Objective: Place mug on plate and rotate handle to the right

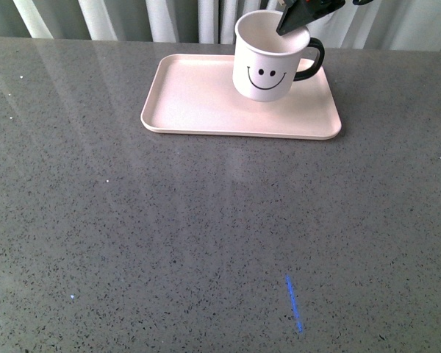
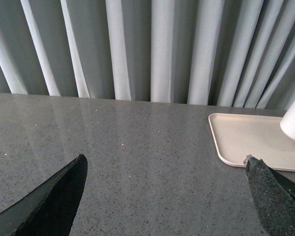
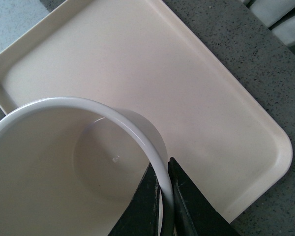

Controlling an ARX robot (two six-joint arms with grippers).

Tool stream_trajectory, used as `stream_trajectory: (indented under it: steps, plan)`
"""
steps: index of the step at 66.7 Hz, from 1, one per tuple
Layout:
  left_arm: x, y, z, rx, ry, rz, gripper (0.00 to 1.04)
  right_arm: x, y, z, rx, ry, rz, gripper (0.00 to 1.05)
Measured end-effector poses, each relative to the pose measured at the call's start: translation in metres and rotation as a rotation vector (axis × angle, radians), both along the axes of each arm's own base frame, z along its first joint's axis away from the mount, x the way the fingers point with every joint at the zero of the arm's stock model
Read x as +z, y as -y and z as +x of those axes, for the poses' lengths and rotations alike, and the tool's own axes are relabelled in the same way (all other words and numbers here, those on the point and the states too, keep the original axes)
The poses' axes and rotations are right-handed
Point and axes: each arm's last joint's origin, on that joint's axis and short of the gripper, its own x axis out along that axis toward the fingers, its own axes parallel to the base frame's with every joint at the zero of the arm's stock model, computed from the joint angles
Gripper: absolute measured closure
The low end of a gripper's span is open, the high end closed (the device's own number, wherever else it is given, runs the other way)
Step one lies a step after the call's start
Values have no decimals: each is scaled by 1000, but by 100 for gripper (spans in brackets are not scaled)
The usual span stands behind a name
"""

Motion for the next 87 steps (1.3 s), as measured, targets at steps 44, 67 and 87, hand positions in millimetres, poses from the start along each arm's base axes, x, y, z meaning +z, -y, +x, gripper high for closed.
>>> stream_trajectory:
  steps: [44, 67, 87]
  plan:
    - [0, 0, 0, 0, 0, 0, 9, -21, -18, 13, 61, -48, -7, 103]
    - [0, 0, 0, 0, 0, 0, 9, -22, -18, 14, 67, -50, -19, 103]
    - [0, 0, 0, 0, 0, 0, 9, -28, -18, 14, 73, -63, -30, 103]
